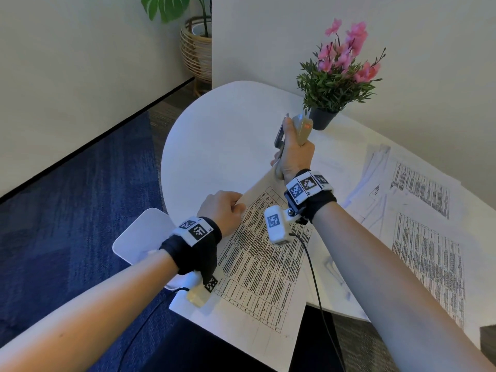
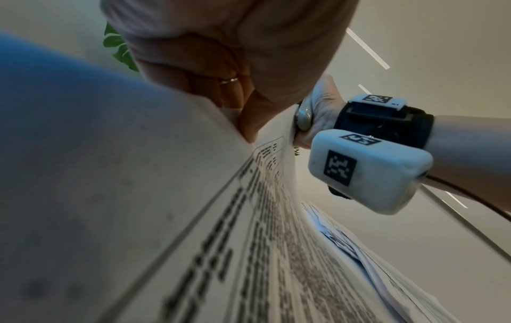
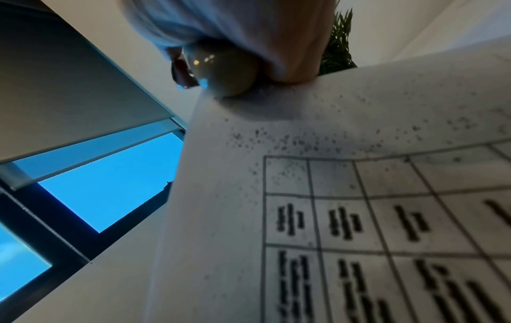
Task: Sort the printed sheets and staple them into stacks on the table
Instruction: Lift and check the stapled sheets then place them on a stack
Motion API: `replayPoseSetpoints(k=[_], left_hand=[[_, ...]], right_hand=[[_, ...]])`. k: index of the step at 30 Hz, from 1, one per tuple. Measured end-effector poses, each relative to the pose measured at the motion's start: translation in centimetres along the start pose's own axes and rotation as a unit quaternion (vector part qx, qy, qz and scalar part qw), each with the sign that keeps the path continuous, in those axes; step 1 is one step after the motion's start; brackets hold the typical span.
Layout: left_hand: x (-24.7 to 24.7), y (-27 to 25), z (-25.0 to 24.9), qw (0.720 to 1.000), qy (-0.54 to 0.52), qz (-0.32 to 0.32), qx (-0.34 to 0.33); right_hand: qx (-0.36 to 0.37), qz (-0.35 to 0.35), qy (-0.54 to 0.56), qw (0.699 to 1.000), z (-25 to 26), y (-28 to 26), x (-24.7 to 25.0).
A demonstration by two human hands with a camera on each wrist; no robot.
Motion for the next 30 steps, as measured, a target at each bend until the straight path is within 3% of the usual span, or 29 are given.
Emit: replayPoseSetpoints(k=[5, 8, 11, 14, 16, 18, 20, 22, 27, 29, 30], left_hand=[[-0.3, -0.1, 0.0, 1.0, 0.013, 0.01, -0.004], [-0.7, 0.0, -0.4, 1.0, 0.018, 0.023, -0.011], [-0.8, 0.3, 0.1, 0.999, 0.026, 0.033, -0.001], [-0.8, 0.6, 1.7, 0.999, 0.027, 0.031, 0.027], [-0.3, 0.7, 2.6, 0.999, 0.013, 0.022, 0.046], [0.3, 1.0, 3.3, 0.998, -0.001, 0.013, 0.059], [1.3, 1.5, 3.6, 0.997, -0.019, -0.005, 0.068], [2.4, 2.1, 3.7, 0.995, -0.048, -0.026, 0.079], [5.1, 3.7, 3.0, 0.985, -0.137, -0.078, 0.07], [6.3, 4.2, 2.0, 0.978, -0.176, -0.094, 0.054], [6.9, 4.4, 1.4, 0.973, -0.201, -0.102, 0.044]], right_hand=[[0.001, -0.033, -0.047, 0.998, -0.7, 0.3, 1.0], [-0.01, 0.027, -0.102, 0.994, -0.6, 0.6, 0.4], [-0.028, 0.088, -0.051, 0.994, 0.2, 0.6, 0.2], [-0.019, 0.013, -0.027, 0.999, 0.8, 2.8, 3.7], [-0.052, -0.034, -0.094, 0.994, 0.2, 4.7, 6.6], [-0.087, -0.011, -0.26, 0.962, -0.8, 5.5, 8.7], [-0.081, 0.051, -0.456, 0.885, -2.6, 5.7, 10.3], [-0.087, 0.063, -0.514, 0.851, -4.4, 5.6, 12.1], [-0.075, 0.021, -0.566, 0.82, -5.6, 6.7, 14.0], [-0.019, 0.009, -0.544, 0.839, -3.6, 6.1, 13.3], [0.028, -0.014, -0.495, 0.868, -2.1, 5.6, 12.9]])
Point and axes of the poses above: each hand's wrist, its own y-axis towards the middle knuckle, its own x-axis out of the back of the hand, z = x × y, the point moved 10 cm from there along y, towards the middle knuckle, and after that the axes turned 6 degrees about -z, right-handed, at the moved point
